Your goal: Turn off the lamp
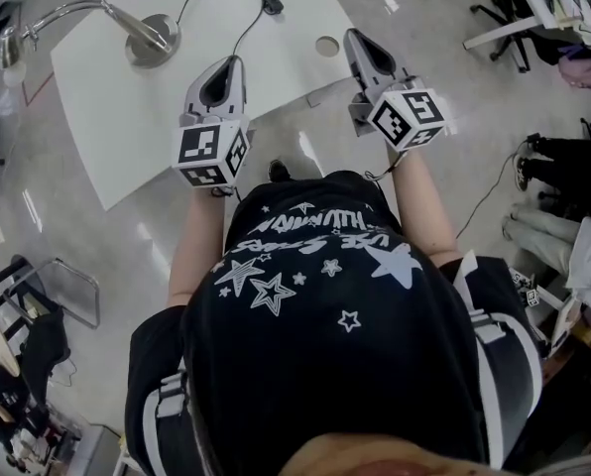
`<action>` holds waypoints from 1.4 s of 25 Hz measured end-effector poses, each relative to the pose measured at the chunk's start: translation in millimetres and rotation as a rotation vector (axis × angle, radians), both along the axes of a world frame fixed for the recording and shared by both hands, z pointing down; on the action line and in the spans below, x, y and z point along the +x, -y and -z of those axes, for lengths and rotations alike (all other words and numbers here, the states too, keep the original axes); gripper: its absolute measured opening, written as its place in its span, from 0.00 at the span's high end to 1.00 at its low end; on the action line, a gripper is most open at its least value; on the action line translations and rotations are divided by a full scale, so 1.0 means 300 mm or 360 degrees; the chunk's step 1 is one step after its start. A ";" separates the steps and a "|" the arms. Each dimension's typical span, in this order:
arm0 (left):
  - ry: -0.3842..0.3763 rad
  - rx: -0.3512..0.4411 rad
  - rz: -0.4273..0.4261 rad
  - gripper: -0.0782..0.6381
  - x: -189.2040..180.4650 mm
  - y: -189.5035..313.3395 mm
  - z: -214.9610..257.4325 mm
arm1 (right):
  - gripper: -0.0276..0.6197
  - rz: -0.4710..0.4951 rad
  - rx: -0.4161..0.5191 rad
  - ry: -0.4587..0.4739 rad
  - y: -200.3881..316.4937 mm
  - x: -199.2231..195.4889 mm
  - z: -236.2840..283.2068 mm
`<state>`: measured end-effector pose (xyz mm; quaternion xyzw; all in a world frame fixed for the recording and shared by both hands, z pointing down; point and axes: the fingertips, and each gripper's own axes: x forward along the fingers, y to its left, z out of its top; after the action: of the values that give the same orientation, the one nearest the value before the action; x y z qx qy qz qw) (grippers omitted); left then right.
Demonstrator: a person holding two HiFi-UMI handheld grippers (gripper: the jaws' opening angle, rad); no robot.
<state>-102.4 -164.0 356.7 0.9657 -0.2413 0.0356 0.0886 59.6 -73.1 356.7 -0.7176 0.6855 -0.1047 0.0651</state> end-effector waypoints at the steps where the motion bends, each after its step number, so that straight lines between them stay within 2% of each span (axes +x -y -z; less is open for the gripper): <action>1: 0.0001 -0.0005 -0.0009 0.88 0.004 0.010 -0.005 | 0.95 -0.0005 -0.0007 0.0000 0.008 0.000 -0.005; 10: 0.0027 -0.0008 -0.0020 0.88 0.064 0.057 -0.014 | 0.95 -0.0012 -0.0019 0.0005 0.053 0.075 -0.016; 20: 0.0107 -0.0039 0.0231 0.88 0.140 0.154 -0.056 | 0.95 0.0244 -0.0027 0.0020 0.276 0.200 -0.045; 35: 0.0227 -0.0109 0.0531 0.88 0.430 0.159 -0.134 | 0.95 0.0500 -0.0025 0.0084 0.376 0.537 -0.089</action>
<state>26.7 -211.8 397.0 0.9038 -0.4024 0.0969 0.1088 220.7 -185.8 383.3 -0.5989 0.7865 -0.1379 0.0603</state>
